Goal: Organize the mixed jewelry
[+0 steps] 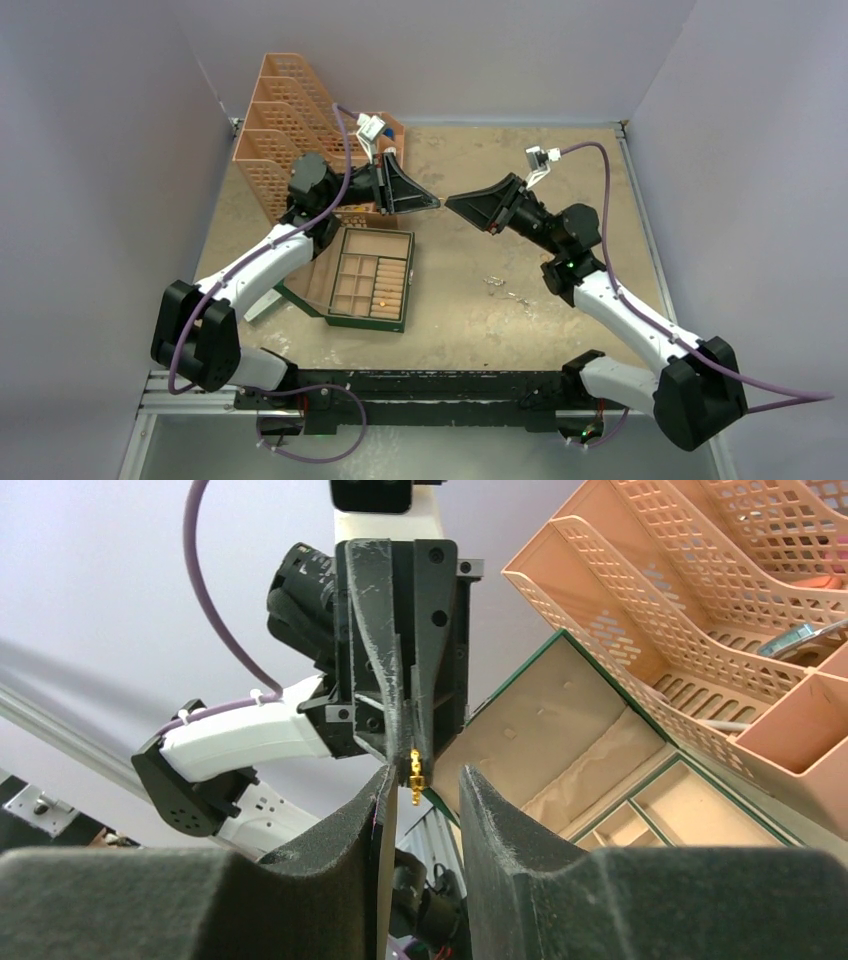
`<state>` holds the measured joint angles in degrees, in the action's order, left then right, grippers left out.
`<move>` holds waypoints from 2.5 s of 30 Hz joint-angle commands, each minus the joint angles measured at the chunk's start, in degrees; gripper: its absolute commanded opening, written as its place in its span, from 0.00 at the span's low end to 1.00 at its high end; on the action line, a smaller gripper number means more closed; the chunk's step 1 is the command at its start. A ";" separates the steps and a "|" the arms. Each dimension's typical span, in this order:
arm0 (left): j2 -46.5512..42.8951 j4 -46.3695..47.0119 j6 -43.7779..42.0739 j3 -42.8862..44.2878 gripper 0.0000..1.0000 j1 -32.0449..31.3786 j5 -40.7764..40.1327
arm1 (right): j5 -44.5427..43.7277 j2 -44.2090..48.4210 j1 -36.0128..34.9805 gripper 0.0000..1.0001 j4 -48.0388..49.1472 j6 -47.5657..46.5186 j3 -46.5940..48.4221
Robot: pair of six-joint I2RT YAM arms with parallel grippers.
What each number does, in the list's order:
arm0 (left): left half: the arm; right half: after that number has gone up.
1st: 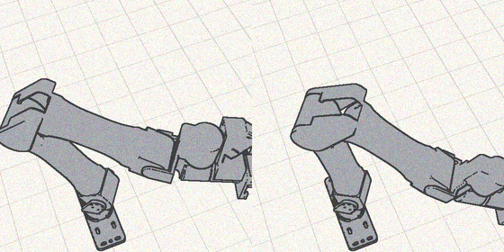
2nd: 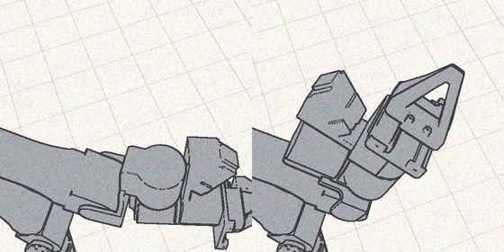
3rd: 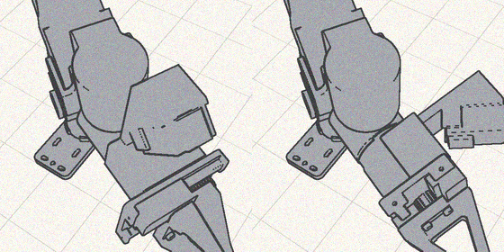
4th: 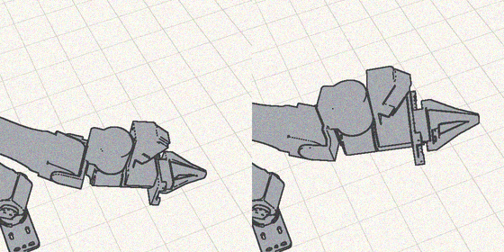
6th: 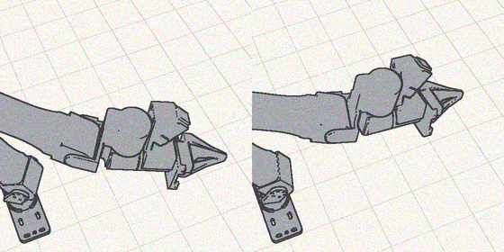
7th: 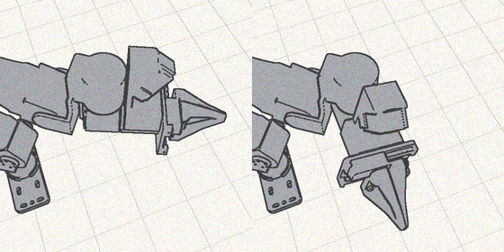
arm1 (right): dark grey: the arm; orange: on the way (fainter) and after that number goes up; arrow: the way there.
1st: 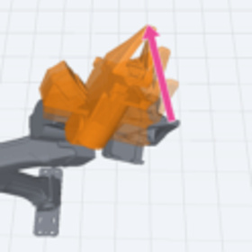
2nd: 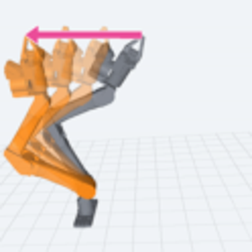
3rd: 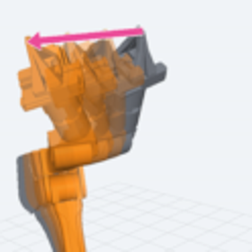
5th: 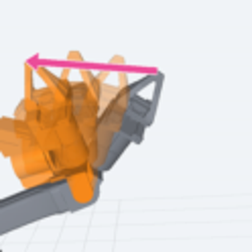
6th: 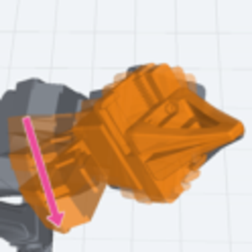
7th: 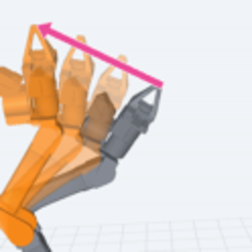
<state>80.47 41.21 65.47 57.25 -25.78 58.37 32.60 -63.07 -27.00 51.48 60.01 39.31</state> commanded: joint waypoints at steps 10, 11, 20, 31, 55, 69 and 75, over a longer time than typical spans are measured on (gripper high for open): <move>-1.63 4.75 1.39 -0.59 0.00 -0.15 -0.63 | 2.06 -2.10 -0.77 0.25 5.17 1.10 2.17; -1.64 4.81 1.41 -0.68 0.00 -0.15 -0.67 | 2.22 -2.16 -0.78 0.22 5.43 1.39 2.20; -1.82 4.15 1.08 -1.52 0.02 -0.08 -1.67 | 3.25 -2.21 -0.86 0.00 6.00 1.43 2.61; -13.50 -33.42 -15.54 -0.87 0.65 0.98 -22.12 | -3.37 -2.79 -0.86 0.00 -27.24 -27.84 13.77; -33.91 -65.47 -41.68 3.14 0.72 1.00 -86.09 | -15.48 -30.00 -22.10 0.00 -54.82 -75.55 34.07; -34.43 -64.03 -40.99 0.78 0.73 1.70 -82.04 | -17.25 -39.38 -26.57 0.00 -63.75 -76.78 37.96; -34.58 -64.42 -39.80 0.77 0.73 2.73 -81.67 | -17.66 -40.77 -27.08 0.00 -64.40 -76.25 38.23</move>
<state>46.37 -24.91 24.88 57.95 -23.62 -24.01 15.84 -103.88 -53.80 -12.36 -15.73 74.98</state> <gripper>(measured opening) 0.732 0.011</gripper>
